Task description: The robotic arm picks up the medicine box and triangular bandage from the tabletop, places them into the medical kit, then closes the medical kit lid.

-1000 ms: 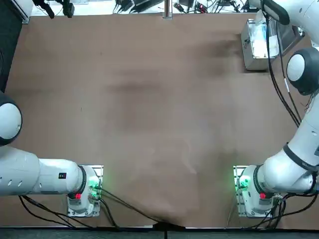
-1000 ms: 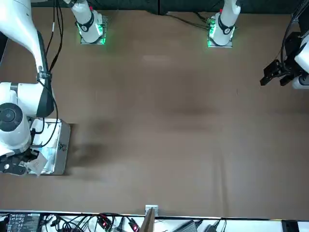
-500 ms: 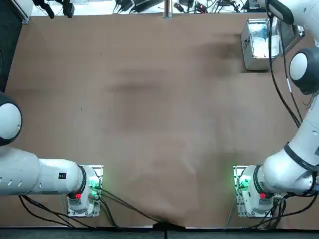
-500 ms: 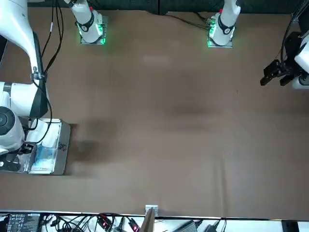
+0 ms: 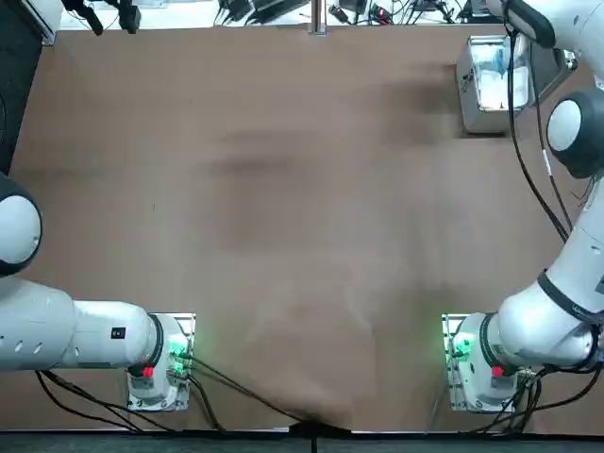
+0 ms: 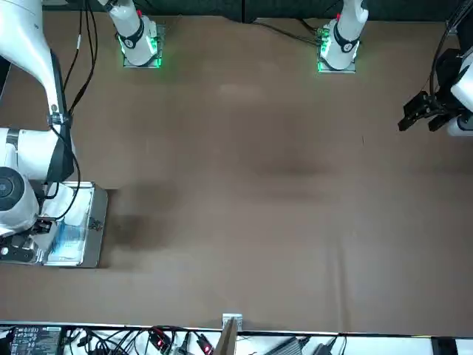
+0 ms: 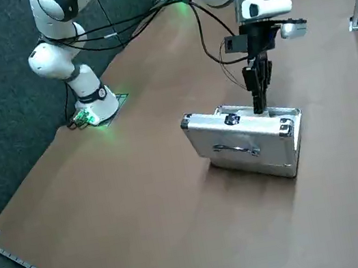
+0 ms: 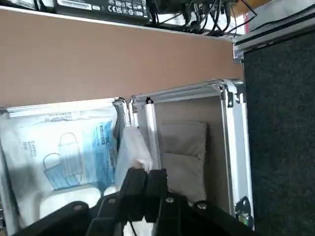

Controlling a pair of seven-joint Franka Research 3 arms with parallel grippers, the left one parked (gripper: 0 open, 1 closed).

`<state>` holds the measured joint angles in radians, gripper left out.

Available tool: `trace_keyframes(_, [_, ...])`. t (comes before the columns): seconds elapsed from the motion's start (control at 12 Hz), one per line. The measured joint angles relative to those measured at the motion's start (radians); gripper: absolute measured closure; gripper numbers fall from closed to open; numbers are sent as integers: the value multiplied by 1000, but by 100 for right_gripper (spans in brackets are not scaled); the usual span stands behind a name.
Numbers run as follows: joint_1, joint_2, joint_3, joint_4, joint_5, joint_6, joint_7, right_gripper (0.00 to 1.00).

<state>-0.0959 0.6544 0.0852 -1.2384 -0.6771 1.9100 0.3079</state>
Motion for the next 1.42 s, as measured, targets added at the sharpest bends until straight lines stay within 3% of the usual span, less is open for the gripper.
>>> trace_keyframes(1.0, [-23,29,3,0,-1,16,-12,98])
trace_keyframes(1.42, [-8,47,8,0,-1,89,14,91])
